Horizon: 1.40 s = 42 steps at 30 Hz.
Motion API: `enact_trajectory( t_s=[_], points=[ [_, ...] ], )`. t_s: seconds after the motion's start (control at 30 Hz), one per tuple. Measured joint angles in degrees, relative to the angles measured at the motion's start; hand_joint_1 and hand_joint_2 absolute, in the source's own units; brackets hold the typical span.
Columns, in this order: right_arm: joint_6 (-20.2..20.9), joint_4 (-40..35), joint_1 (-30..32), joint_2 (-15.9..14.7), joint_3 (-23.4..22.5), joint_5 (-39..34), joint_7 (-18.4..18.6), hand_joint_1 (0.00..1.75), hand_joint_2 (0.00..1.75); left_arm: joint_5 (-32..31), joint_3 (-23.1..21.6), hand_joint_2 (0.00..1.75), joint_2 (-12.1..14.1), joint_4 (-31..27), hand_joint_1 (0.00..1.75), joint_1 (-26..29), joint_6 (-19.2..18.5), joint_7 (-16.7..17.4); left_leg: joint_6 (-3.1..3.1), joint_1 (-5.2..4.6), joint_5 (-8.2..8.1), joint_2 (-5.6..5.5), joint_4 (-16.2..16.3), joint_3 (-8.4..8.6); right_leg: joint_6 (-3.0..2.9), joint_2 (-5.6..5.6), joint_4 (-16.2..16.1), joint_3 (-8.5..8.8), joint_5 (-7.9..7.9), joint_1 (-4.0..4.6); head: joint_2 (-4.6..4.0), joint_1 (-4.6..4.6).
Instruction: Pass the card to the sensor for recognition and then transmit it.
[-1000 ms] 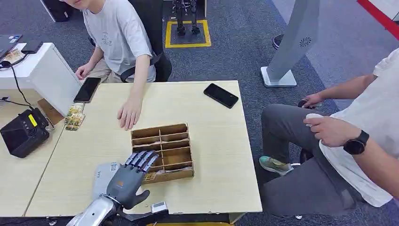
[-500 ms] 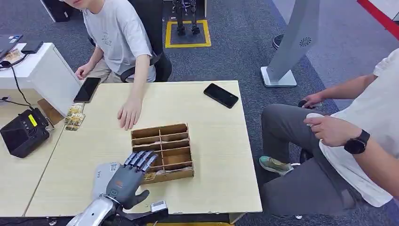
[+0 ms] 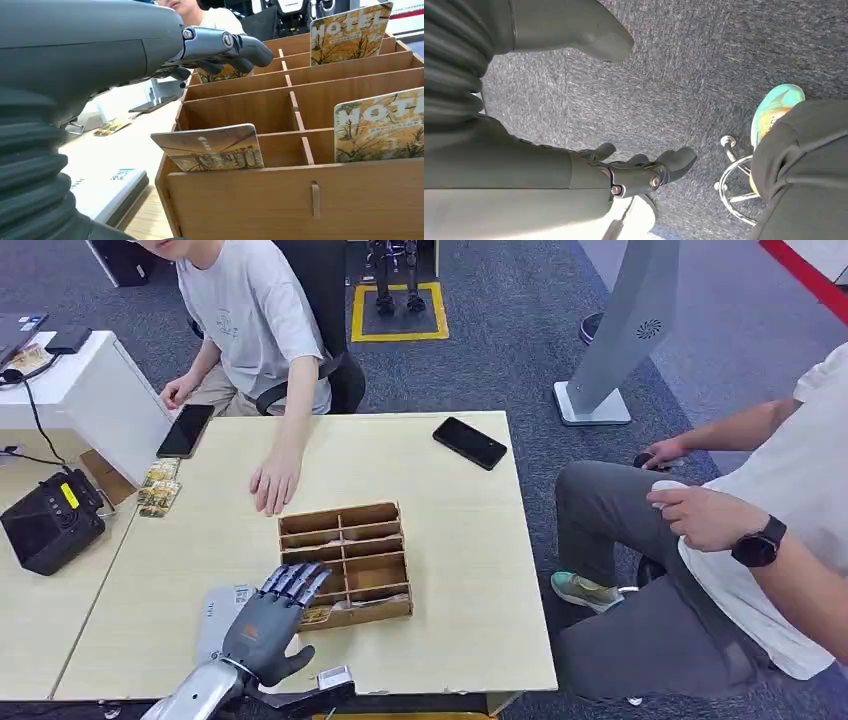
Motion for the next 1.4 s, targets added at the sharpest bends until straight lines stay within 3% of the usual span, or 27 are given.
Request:
enact_trajectory(
  t_s=[1.23,1.27,1.4],
  points=[
    [0.94,-1.73,0.0,0.74,-0.63,0.81,-0.13,0.0,1.75,-0.83,0.07,1.75,0.02,0.0,0.0,0.03,0.02,0.26,0.0,0.0,0.0,0.0,0.0,0.0,0.0,0.0,0.0,0.0,0.0,0.0,0.0,0.0],
    [1.03,-1.75,0.0,0.79,-0.63,0.94,-0.13,0.0,1.75,-0.94,0.07,1.75,0.0,0.0,1.71,0.03,0.02,0.39,0.0,0.0,0.0,0.0,0.0,0.0,0.0,0.0,0.0,0.0,0.0,0.0,0.0,0.0],
    [1.22,-2.1,-0.01,0.96,-0.7,1.03,-0.28,0.0,1.75,-1.44,0.07,1.75,0.02,0.0,1.75,0.03,-0.07,0.63,0.0,0.0,0.0,0.0,0.0,0.0,0.0,0.0,0.0,0.0,0.0,0.0,0.0,0.0]
  ],
)
